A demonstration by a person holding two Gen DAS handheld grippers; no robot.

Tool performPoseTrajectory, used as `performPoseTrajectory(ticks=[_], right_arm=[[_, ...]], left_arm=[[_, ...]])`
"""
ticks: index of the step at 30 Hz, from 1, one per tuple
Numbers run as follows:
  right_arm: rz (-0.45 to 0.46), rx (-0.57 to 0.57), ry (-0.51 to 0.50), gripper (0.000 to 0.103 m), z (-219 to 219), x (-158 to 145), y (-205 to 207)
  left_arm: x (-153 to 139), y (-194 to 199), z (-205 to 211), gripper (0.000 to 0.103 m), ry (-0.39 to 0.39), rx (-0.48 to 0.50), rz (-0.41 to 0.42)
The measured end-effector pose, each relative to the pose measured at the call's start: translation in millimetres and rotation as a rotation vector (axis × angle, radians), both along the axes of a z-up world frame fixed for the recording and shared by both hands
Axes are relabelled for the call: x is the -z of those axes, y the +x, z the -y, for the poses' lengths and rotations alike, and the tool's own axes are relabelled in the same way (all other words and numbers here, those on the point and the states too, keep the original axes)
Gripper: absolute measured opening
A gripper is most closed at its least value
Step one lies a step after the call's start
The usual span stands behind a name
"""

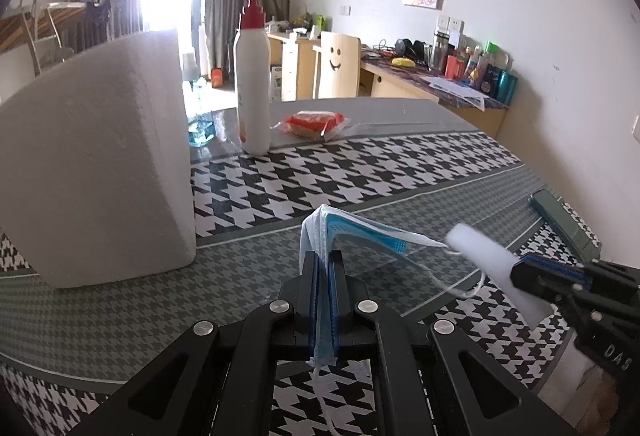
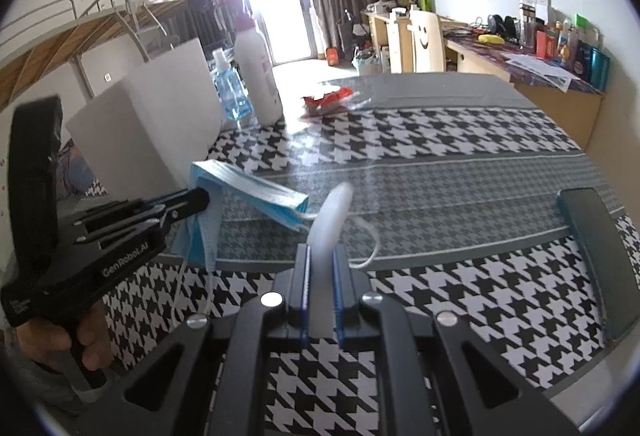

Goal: Organize soft objects
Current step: 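Lift and carry the mask and roller toward the foam box with both tools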

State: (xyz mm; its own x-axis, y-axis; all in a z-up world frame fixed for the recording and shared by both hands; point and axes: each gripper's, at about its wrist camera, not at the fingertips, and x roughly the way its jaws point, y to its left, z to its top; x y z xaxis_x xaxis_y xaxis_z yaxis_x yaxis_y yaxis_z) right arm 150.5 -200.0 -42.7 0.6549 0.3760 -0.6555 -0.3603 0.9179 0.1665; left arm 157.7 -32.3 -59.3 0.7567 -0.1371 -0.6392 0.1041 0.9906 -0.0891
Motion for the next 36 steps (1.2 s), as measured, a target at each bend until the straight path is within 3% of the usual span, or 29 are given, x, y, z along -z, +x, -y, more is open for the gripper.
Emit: performPoseTrajectory(ticks=[17, 24, 36], right_arm=[[0.021, 0.03, 0.009, 0.01, 16, -1, -3], [-0.057, 0.042, -0.047, 0.011, 12, 24, 6], [-0.093, 0.041, -0.08, 0.026, 7, 38, 17]], left_arm=[[-20, -16, -6, 0.005, 0.03, -0.035, 0.062], [-20, -18, -7, 0.005, 0.027, -0.035, 0.059], [-20, -18, -6, 0.005, 0.025, -0.033, 0.05]])
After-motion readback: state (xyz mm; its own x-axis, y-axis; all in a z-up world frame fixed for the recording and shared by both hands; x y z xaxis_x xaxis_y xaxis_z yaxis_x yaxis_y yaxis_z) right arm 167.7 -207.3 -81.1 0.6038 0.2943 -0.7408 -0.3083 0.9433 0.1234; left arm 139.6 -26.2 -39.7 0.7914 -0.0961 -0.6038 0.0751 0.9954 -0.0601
